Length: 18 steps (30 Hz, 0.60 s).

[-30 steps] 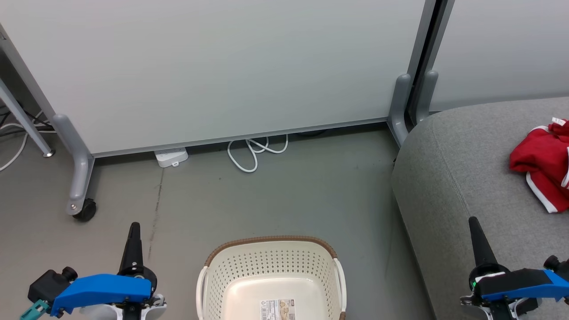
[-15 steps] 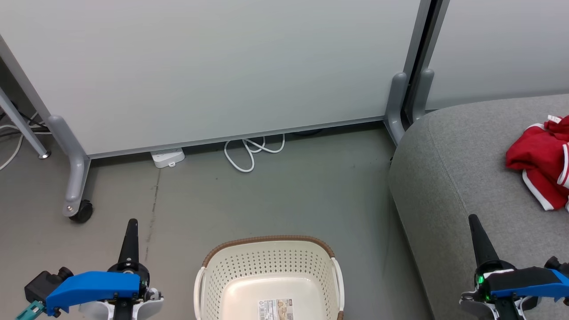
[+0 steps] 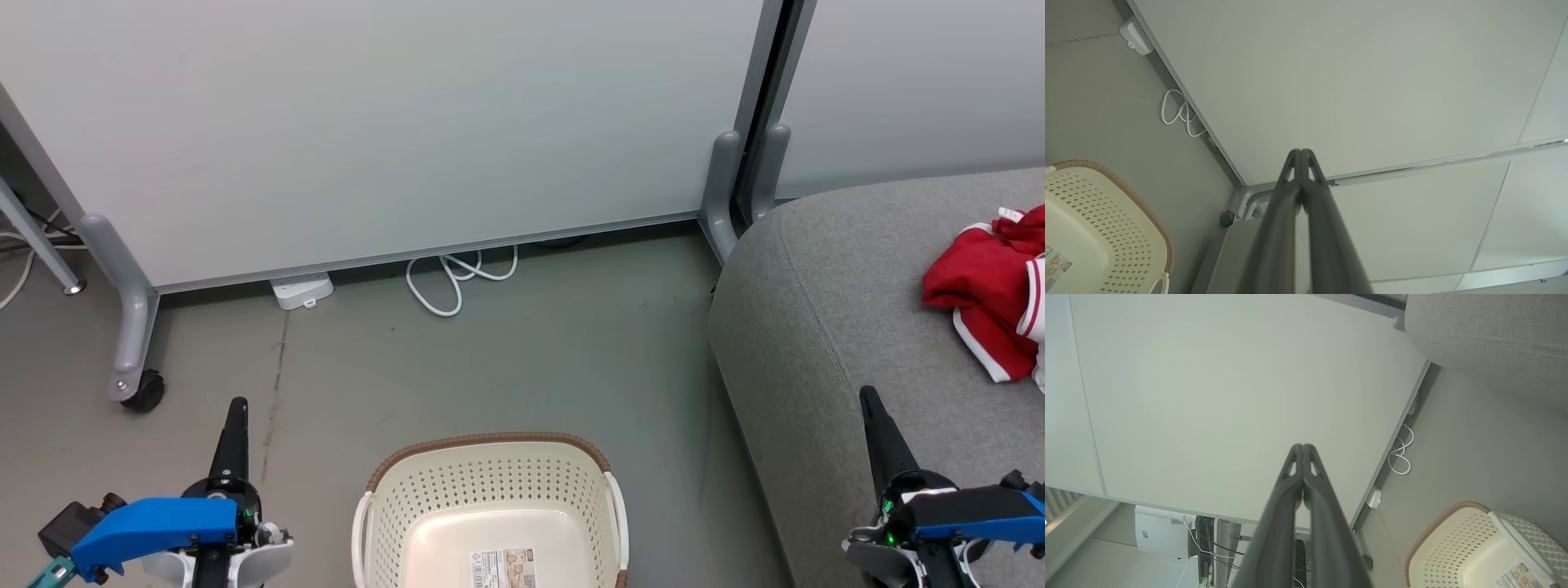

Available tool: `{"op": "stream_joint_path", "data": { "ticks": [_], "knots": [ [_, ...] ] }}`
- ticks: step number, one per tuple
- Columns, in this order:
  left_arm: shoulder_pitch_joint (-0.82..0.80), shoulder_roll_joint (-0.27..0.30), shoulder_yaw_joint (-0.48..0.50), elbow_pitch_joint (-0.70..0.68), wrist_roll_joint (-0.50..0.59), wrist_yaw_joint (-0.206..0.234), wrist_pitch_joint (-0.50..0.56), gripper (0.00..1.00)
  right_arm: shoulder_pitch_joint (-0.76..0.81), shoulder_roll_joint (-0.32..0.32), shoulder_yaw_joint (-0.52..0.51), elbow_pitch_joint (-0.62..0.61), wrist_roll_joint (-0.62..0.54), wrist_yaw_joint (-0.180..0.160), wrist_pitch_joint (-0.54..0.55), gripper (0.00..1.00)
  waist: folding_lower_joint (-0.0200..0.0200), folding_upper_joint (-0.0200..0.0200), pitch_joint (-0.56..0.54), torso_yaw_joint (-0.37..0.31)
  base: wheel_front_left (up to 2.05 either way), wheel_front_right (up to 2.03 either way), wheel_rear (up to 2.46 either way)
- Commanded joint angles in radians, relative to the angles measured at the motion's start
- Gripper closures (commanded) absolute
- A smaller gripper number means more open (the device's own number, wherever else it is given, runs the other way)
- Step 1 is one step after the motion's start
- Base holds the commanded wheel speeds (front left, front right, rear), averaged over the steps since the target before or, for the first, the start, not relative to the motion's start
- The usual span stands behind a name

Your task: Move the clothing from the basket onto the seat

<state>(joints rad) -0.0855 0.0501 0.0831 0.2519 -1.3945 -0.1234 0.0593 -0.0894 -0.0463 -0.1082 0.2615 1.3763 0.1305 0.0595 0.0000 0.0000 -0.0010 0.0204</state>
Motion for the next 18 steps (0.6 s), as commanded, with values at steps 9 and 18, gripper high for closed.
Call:
{"op": "stream_joint_path", "data": {
  "ticks": [9, 18],
  "knots": [
    [-0.024, 0.0, 0.015, -0.009, -0.079, -0.007, 0.02, 1.0, -0.019, -0.006, -0.004, -0.012, 0.087, 0.0, 0.021, 1.0, 0.0, 0.0, 0.001, -0.006, 0.0, 0.0, 0.0],
    [-0.025, 0.0, 0.024, -0.009, -0.144, -0.009, 0.039, 1.0, -0.021, -0.006, -0.005, -0.015, 0.157, 0.0, 0.038, 1.0, 0.0, 0.0, 0.002, -0.012, 0.0, 0.0, 0.0]
  ]
}}
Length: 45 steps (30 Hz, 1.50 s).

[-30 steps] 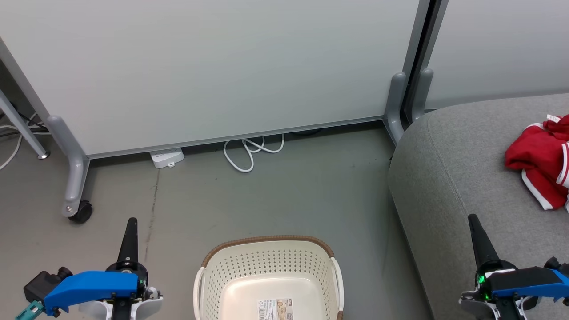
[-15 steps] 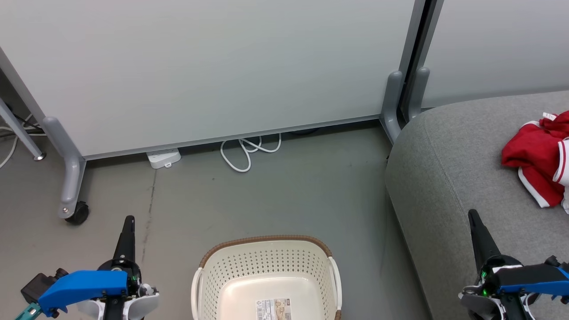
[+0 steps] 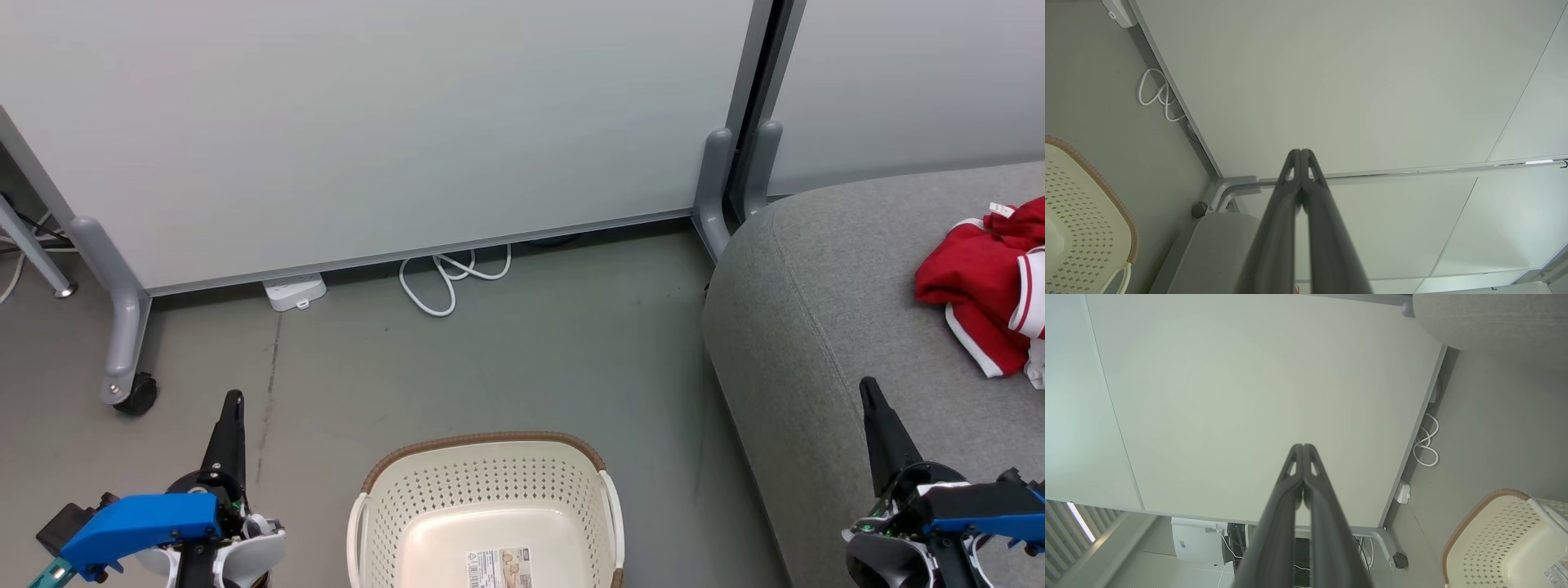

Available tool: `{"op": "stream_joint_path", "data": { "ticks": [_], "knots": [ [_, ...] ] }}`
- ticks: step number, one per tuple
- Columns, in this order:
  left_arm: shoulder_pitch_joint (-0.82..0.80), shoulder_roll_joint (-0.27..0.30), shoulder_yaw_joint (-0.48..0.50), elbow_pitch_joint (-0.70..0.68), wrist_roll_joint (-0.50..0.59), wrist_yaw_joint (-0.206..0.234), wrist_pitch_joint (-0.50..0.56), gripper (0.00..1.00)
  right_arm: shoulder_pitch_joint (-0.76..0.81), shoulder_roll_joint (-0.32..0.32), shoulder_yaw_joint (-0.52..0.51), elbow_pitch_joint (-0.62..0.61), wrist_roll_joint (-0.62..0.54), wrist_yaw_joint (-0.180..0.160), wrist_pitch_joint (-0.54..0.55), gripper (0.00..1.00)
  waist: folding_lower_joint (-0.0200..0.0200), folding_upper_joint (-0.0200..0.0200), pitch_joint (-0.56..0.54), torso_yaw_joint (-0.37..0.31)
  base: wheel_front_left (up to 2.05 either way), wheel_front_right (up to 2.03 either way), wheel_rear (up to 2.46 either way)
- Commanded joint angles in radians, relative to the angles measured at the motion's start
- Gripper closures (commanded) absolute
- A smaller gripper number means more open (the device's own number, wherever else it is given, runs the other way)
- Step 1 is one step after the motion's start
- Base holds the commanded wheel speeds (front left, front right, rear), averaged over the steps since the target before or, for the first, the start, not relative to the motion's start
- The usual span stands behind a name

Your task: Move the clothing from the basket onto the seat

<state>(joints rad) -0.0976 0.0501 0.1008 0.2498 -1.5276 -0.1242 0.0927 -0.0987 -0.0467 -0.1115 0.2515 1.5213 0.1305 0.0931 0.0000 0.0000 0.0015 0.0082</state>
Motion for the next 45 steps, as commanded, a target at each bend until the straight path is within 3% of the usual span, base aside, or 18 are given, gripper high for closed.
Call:
{"op": "stream_joint_path", "data": {
  "ticks": [1, 12, 45],
  "knots": [
    [-0.013, 0.0, 0.007, -0.007, -0.018, -0.009, 0.006, 1.0, -0.012, -0.006, -0.002, -0.005, 0.019, 0.0, 0.006, 1.0, 0.0, 0.0, 0.0, -0.001, 0.0, 0.0, 0.0],
    [-0.017, 0.0, 0.016, -0.007, -0.091, -0.011, 0.026, 1.0, -0.017, -0.006, -0.004, -0.009, 0.098, 0.0, 0.026, 1.0, 0.0, 0.0, 0.002, -0.008, 0.0, 0.0, 0.0],
    [-0.016, 0.0, 0.015, -0.006, -0.086, -0.011, 0.025, 1.0, -0.016, -0.006, -0.003, -0.008, 0.093, 0.0, 0.025, 1.0, 0.0, 0.0, 0.002, -0.008, 0.0, 0.0, 0.0]
  ]
}}
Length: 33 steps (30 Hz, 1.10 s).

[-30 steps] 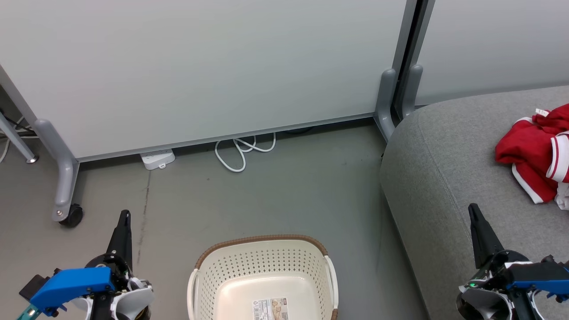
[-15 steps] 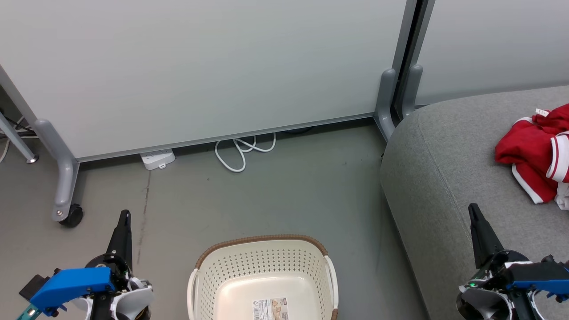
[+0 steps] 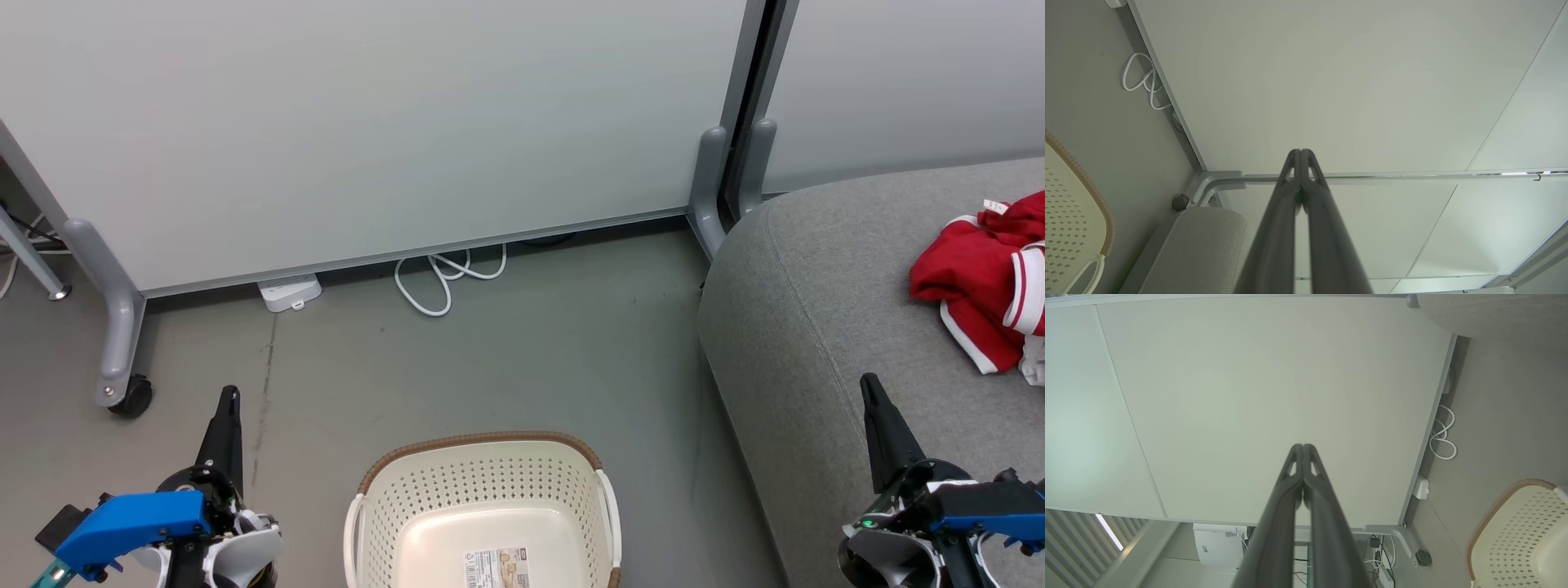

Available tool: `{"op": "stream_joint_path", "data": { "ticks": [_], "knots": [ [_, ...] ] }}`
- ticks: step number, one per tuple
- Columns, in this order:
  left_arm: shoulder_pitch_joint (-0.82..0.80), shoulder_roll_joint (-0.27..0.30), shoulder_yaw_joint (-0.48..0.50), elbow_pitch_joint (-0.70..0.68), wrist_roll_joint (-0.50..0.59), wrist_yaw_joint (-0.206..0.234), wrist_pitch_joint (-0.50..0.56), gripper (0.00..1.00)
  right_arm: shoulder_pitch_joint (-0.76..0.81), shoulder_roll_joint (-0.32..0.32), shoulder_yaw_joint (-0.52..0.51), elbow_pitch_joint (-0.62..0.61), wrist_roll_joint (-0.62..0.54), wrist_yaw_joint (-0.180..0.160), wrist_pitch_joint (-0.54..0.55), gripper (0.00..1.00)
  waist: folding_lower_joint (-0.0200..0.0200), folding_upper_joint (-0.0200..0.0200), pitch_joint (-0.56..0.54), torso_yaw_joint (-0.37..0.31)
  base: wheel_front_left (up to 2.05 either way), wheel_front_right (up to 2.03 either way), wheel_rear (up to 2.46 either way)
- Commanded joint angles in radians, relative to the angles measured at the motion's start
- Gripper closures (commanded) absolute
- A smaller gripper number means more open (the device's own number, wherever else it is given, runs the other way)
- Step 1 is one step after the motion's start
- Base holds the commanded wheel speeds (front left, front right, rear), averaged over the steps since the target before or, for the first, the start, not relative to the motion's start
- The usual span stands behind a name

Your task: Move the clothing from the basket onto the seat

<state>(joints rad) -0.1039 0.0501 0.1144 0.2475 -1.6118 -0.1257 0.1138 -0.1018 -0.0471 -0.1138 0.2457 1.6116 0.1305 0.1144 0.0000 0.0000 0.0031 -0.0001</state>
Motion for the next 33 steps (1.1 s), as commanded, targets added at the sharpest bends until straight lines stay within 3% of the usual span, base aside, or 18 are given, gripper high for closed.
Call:
{"op": "stream_joint_path", "data": {
  "ticks": [1, 33],
  "knots": [
    [-0.009, 0.0, 0.002, -0.004, -0.002, -0.01, 0.004, 1.0, -0.013, -0.006, -0.001, -0.002, 0.003, 0.0, 0.003, 1.0, 0.0, 0.0, 0.0, 0.0, 0.0, 0.0, 0.0],
    [-0.009, 0.0, 0.002, -0.004, -0.002, -0.01, 0.004, 1.0, -0.012, -0.006, -0.001, -0.002, 0.003, 0.0, 0.003, 1.0, 0.0, 0.0, 0.0, 0.0, 0.0, 0.0, 0.0]
  ]
}}
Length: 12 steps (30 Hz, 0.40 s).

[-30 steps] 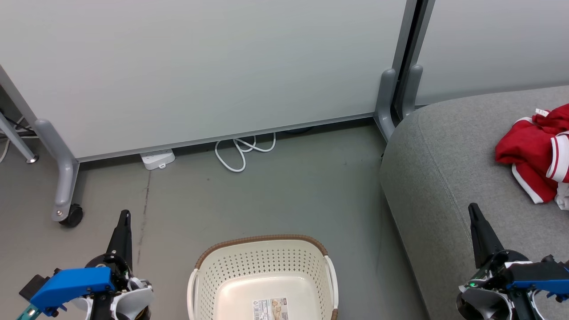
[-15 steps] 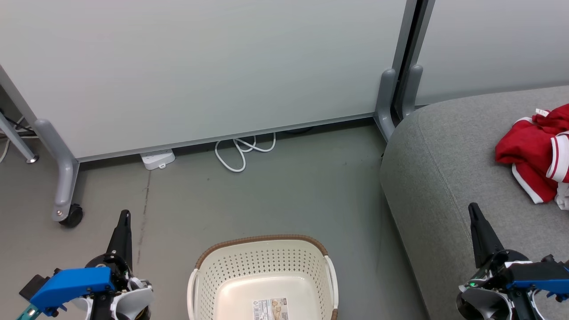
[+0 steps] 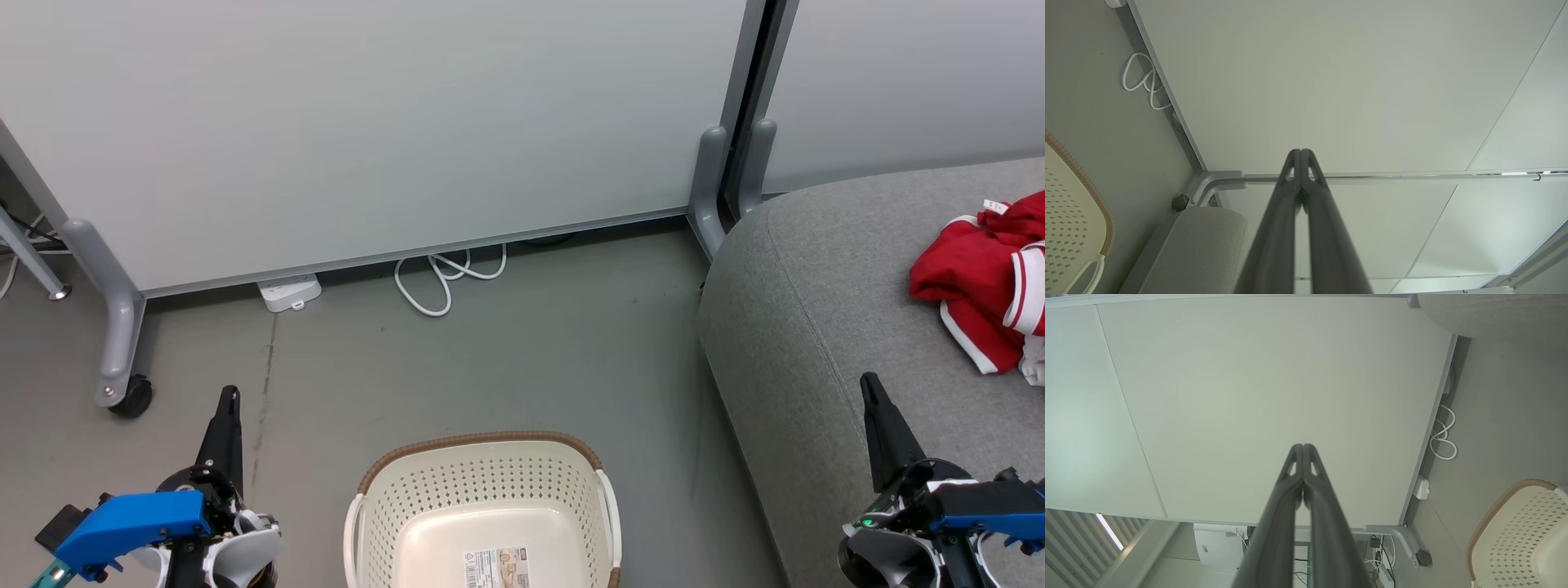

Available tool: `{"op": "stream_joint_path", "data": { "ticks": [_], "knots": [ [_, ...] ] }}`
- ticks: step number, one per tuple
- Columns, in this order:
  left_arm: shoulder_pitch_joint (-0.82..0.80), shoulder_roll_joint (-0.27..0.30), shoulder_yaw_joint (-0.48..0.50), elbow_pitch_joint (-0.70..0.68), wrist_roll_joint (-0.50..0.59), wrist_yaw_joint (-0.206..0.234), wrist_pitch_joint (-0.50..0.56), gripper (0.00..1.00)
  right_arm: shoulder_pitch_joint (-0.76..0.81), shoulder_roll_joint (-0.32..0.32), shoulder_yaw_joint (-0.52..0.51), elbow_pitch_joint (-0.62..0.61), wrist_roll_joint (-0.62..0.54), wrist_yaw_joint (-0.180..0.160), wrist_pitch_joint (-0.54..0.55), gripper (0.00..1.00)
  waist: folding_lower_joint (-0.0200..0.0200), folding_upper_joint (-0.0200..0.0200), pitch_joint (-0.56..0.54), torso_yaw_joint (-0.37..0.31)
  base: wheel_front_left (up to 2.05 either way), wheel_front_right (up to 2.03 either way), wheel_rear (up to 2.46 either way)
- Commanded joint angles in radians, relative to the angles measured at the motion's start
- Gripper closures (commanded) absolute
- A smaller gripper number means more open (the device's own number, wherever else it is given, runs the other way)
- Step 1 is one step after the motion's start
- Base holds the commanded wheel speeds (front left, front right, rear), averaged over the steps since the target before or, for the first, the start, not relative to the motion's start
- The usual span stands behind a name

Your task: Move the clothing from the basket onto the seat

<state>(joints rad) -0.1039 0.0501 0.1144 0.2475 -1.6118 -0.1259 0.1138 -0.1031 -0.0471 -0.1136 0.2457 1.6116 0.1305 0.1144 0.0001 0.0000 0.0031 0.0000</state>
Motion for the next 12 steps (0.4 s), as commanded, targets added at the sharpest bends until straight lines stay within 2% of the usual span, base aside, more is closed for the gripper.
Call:
{"op": "stream_joint_path", "data": {
  "ticks": [1, 12],
  "knots": [
    [-0.009, 0.0, 0.002, -0.004, -0.002, -0.009, 0.004, 1.0, -0.011, -0.006, -0.001, -0.002, 0.003, 0.0, 0.003, 1.0, -0.0001, 0.0, 0.0, 0.0, 0.0, 0.0, 0.0],
    [-0.009, 0.0, 0.002, -0.004, -0.002, -0.009, 0.004, 1.0, -0.011, -0.006, -0.001, -0.002, 0.003, 0.0, 0.003, 1.0, -0.0001, 0.0, 0.0, 0.0, 0.0, 0.0, 0.0]
  ]
}}
